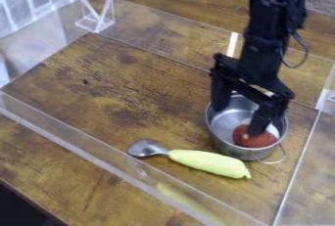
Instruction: Remove the mushroom from the silver pot and put it on the table
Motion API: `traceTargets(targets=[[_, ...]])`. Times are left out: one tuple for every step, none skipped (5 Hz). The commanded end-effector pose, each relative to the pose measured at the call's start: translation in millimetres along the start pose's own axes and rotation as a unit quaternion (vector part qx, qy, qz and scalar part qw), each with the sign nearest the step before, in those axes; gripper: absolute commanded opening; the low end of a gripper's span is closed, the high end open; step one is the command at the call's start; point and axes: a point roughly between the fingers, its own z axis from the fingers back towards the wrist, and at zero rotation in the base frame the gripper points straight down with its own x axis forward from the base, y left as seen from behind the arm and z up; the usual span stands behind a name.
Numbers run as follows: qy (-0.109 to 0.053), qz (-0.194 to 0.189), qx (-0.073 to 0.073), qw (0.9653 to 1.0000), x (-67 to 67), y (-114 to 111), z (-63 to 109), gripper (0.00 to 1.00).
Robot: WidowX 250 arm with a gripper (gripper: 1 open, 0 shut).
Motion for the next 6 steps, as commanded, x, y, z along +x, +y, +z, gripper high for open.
traceTargets(targets=[[-0.026, 0.008, 0.005, 0.9996, 20.4, -16, 12.0, 1.00], [-0.024, 0.023, 0.007, 0.9994, 31.9, -23, 5.2, 1.00], [-0.021, 0.033, 0.008, 0.9992, 37.8, -18, 2.1, 1.00], [-0.015, 0.045, 0.007, 0.9989, 42.4, -13, -1.0, 1.00], [-0.009, 0.062, 0.006, 0.9980, 43.2, -14, -13.3, 0.00], [-0.004, 0.082, 0.006, 0.9966, 42.4, -12, -20.3, 0.00]])
